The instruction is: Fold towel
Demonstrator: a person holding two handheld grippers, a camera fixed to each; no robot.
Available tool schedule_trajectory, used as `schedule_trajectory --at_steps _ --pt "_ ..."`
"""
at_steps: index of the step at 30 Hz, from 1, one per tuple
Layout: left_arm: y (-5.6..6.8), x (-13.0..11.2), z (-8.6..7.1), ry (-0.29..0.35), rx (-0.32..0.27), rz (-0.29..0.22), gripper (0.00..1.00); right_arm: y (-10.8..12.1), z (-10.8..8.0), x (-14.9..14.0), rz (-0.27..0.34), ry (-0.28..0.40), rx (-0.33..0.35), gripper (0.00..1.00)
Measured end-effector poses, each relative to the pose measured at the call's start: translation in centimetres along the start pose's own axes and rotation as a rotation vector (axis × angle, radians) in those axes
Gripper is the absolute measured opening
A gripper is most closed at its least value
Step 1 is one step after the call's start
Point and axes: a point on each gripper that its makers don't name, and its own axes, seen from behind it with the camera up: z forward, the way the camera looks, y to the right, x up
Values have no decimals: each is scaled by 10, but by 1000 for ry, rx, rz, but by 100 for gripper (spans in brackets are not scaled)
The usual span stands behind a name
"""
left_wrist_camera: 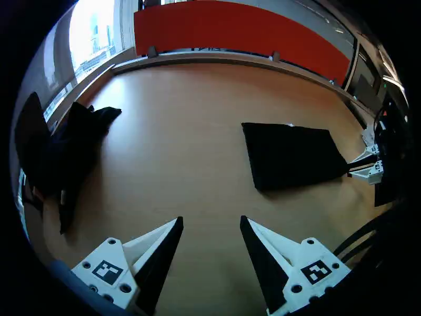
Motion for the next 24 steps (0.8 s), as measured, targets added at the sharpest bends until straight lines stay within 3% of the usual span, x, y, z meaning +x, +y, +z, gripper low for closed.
schedule_trajectory --at_steps 18,24 --pt "-1 -3 2 -9 0 -1 79 2 1 1 12 8 -2 6" --pt "-1 -2 2 -10 0 2 79 3 0 3 3 14 -4 5"
